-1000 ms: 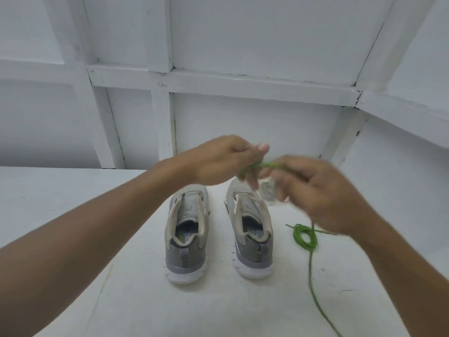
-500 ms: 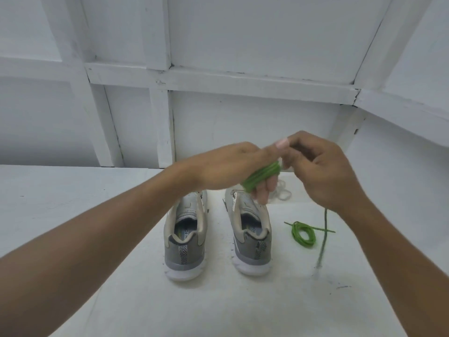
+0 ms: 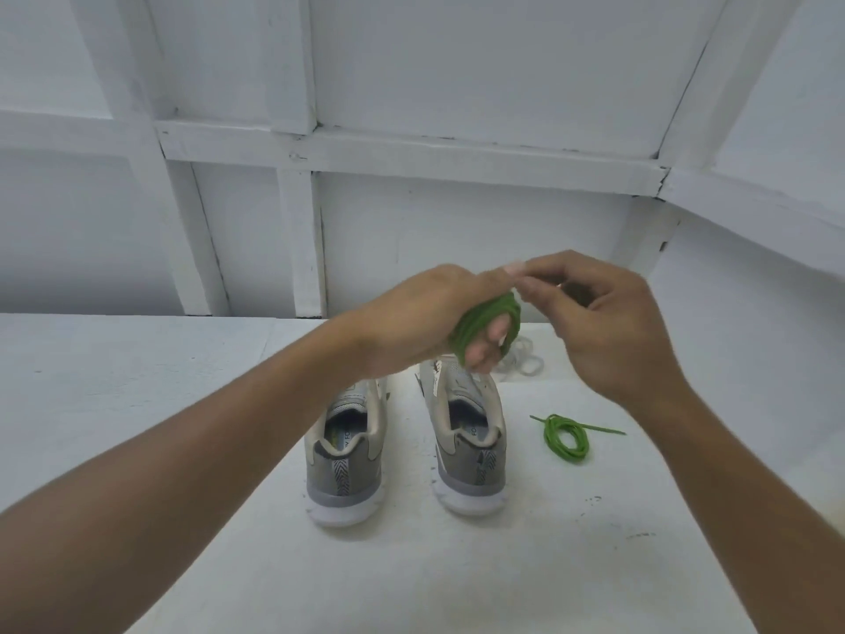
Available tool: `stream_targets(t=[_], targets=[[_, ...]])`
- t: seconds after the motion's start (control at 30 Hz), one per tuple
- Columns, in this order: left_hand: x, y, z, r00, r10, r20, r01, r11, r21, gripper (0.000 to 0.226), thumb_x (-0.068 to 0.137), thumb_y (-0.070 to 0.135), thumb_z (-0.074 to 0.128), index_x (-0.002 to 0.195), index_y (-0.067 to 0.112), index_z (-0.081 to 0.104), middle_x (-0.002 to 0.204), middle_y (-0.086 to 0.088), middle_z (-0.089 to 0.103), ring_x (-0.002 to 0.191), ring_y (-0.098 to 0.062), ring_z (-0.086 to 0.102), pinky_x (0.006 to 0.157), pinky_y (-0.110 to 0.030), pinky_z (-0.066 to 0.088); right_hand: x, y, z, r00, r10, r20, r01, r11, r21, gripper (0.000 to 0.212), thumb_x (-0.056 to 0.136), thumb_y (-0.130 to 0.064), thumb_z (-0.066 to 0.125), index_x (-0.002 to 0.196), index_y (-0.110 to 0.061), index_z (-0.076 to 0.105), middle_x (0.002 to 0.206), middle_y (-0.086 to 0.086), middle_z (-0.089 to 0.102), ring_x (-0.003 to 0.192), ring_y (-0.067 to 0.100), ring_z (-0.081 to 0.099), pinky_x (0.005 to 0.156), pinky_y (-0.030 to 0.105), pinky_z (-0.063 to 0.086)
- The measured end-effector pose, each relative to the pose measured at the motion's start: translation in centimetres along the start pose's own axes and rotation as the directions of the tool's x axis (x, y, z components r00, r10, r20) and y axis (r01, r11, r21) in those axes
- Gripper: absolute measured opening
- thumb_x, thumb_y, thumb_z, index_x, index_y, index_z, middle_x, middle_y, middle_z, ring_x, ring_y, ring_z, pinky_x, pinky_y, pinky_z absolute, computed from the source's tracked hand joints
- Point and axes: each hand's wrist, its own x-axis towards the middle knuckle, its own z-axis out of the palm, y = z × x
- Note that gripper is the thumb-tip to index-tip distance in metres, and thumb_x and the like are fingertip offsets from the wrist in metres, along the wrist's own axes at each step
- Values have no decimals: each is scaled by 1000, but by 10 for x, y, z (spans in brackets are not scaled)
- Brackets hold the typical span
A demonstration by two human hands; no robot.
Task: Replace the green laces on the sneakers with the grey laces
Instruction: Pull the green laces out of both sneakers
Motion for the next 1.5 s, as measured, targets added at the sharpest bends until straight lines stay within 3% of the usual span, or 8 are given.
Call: stream_targets(t=[0.2,0.27,0.57,0.8,0.97,1.13,1.3,1.5], targets=[[7,-1,5,993,1,-120,-41,943,-331,55,102,35,37,52,14,45,40,-2,35,47,-19,45,62,-30,42,-22,4,26,989,130,74,-149,891,430,28,102,-14,45,113,-3,68,95,16,73,92,31,68,93,44,52],[8,-4,4,992,-7,-124,-42,923,-383,55,102,35,38,51,14,44,40,-2,36,47,-19,45,62,-30,40,-24,2,25,988,122,99,-154,872,464,28,100,-14,47,118,-4,66,99,16,72,97,30,67,96,42,51],[13,-7,10,999,-12,-47,-3,950,-312,54,102,33,38,57,6,52,49,-8,51,58,-23,55,70,-29,51,-31,-1,29,979,177,-97,-99,841,531,10,91,4,57,93,3,67,71,6,69,61,17,62,67,25,52],[31,-28,8,878,88,-470,-3,984,178,48,94,50,52,85,6,69,83,-9,73,82,-23,71,91,-43,54,-31,20,23,908,249,-338,-116,922,369,14,89,-2,65,99,-8,71,87,-4,73,83,5,68,77,16,52],[36,-39,7,888,20,-459,48,990,136,35,99,43,48,99,14,68,95,4,75,92,-9,70,93,-37,54,-26,50,3,883,341,-322,-230,913,337,18,89,-8,67,90,-25,72,85,-6,74,86,12,69,81,25,54],[49,-51,13,886,-4,-463,98,979,179,31,98,41,48,94,17,67,93,7,74,94,-11,68,95,-41,52,-27,93,-10,821,534,-203,-481,838,258,10,90,-10,66,94,-15,72,82,2,71,78,14,67,79,35,59],[62,-60,26,906,-29,-422,149,956,253,26,97,34,48,98,17,67,98,9,71,94,-15,67,89,-41,54,-42,163,-15,742,657,-133,-671,729,-137,5,86,-15,69,87,-18,73,84,3,71,84,24,68,83,42,57],[72,-65,36,914,-27,-406,183,918,351,29,98,34,48,99,11,67,93,9,69,93,-16,66,79,-27,49,-58,193,-11,718,694,-50,-621,607,-496,18,94,-18,58,104,-12,73,104,10,71,91,23,60,77,25,41]])
